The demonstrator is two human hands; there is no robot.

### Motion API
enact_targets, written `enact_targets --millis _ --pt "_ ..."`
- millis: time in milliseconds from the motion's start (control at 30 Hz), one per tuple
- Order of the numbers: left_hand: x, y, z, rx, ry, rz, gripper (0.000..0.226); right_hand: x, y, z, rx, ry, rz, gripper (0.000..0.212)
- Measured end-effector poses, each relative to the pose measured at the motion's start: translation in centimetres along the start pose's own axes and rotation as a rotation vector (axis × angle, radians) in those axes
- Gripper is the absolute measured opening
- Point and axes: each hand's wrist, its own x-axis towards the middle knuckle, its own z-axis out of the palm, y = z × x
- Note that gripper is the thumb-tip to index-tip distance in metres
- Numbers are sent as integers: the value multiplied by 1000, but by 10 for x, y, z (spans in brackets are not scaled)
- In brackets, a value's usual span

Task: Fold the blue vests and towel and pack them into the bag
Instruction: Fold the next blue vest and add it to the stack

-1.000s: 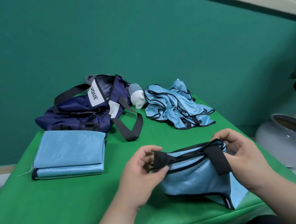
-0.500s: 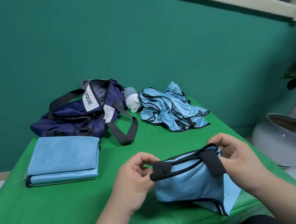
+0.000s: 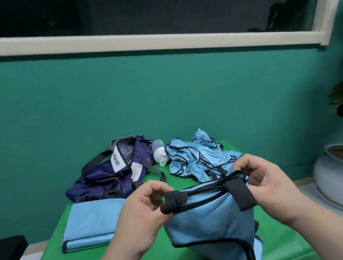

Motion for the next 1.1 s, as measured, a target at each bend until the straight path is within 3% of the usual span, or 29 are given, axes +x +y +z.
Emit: enact_targets --millis 100,200,300,400,533,667,800,900,1000,1100 --pt "1 34 3 85 -18 43 25 0 -22 -8 33 0 -57 53" --pt "0 65 7 90 -24 64 26 -3 -44 -14 46 -3 -102 58" --pt "-6 90 12 109 -9 74 21 -7 -65 -16 101 -2 -137 47" --pt "-12 105 17 112 2 56 17 -13 -78 -16 163 -3 -144 20" --pt "-12 102 16 115 21 8 19 -12 -75 -16 196 -13 -93 28" --pt "0 82 8 127 1 -46 10 1 -51 -13 189 -27 -33 32" --pt "20 43 -1 153 1 -124 26 25 -7 -10 124 -12 47 35" --pt "41 2 -9 193 13 -194 13 48 35 -7 66 -5 118 37" --pt "67 -39 -16 261 30 -267 11 74 77 -3 17 3 208 21" --pt "96 -78 -20 315 48 -324 10 107 128 -1 -85 21 280 18"
